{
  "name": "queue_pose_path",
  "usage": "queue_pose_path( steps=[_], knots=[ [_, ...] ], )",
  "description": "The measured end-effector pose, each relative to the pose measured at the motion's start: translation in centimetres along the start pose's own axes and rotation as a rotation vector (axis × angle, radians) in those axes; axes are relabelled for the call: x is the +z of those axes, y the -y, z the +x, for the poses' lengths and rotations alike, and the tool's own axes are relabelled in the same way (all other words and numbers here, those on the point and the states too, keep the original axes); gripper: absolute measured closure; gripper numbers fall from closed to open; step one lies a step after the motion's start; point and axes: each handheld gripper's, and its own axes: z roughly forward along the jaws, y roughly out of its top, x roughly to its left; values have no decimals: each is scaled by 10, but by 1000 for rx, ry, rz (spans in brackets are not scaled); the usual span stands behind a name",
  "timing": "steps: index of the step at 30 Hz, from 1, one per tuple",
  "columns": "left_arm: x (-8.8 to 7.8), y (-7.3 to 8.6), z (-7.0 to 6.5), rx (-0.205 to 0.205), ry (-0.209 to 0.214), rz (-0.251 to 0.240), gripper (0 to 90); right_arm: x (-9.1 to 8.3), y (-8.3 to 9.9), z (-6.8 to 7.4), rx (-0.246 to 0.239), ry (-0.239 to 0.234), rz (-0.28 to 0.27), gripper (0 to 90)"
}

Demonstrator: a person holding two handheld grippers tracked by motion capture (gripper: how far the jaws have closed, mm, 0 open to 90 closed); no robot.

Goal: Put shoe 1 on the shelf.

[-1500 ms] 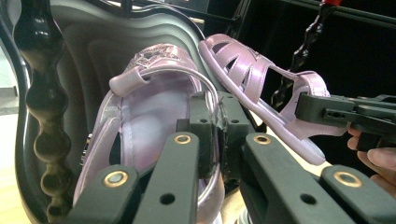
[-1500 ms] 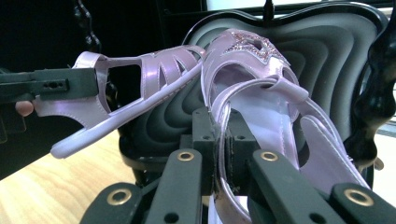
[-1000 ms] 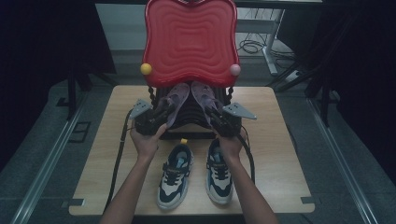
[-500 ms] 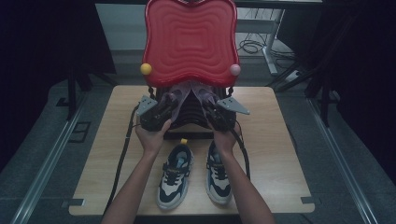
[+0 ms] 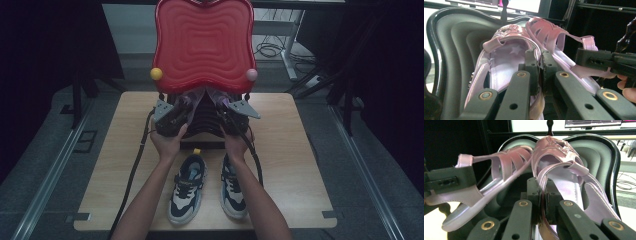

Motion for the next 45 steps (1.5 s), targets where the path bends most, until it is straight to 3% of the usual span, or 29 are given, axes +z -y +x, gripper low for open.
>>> queue_pose_path(
  steps=[12, 20, 26, 31, 36, 45],
  knots=[
    [9, 7, 3, 39, -24, 8, 862, 14, 9, -2, -19, 27, 30, 849],
    [13, 15, 3, 48, 0, 31, 857, 21, 14, -3, -1, -9, 84, 847],
    [13, 26, 4, 25, 21, 69, 847, 22, 17, -7, 19, -45, 154, 830],
    [13, 27, 5, 3, 37, 82, 822, 22, 16, -6, 13, -53, 175, 780],
    [14, 30, 8, -19, 46, 105, 750, 22, 17, -6, 16, -69, 195, 725],
    [11, 26, 9, -60, 54, 93, 623, 18, 15, -8, 25, -92, 211, 633]
  ],
)
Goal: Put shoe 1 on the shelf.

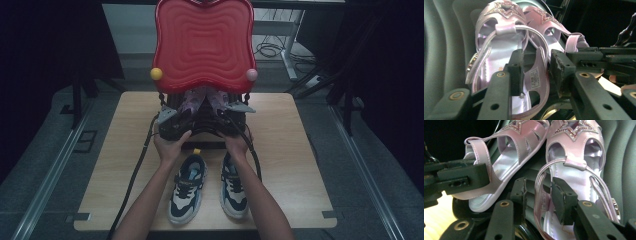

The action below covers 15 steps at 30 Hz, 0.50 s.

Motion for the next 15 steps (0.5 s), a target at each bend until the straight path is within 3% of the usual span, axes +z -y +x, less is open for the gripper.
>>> queue_pose_path(
  steps=[8, 15],
  knots=[
    [-7, -7, -2, -25, 23, -23, 542, -10, -4, 1, -15, -23, -9, 582],
    [-14, -11, -5, -11, 21, -23, 534, -22, -7, 0, -11, -54, -20, 581]
  ],
)
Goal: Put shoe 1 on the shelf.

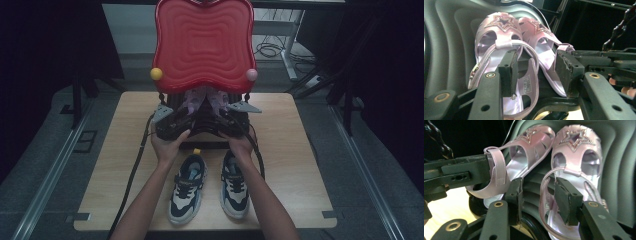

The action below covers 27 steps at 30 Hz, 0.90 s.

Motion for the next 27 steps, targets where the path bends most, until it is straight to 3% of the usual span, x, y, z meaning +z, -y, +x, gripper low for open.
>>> queue_pose_path(
  steps=[8, 19, 27],
  knots=[
    [-14, -5, -8, 31, -2, 0, 540, -12, 2, -1, -11, -10, -12, 578],
    [-30, -5, -7, 24, 1, 10, 567, -36, 3, -2, -24, -39, -50, 579],
    [-44, 3, -10, 1, 18, 30, 578, -45, 9, -4, -34, -54, -54, 579]
  ],
)
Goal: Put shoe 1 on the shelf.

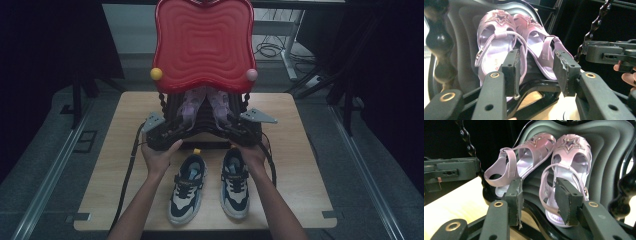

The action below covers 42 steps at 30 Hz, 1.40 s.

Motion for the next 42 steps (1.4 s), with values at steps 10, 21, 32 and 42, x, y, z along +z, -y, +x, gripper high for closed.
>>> queue_pose_path(
  steps=[10, 21, 32, 42],
  knots=[
    [-11, 11, -2, -15, 11, 30, 578, -11, 13, -1, -15, -9, 16, 584],
    [-26, 22, -4, -35, 20, 45, 576, -26, 29, 0, -12, -38, 18, 578],
    [-45, 35, 4, -51, 20, 75, 573, -47, 44, -2, -18, -58, 20, 569],
    [-62, 46, 12, -45, -23, 116, 574, -62, 62, -10, -21, -42, 44, 567]
  ],
)
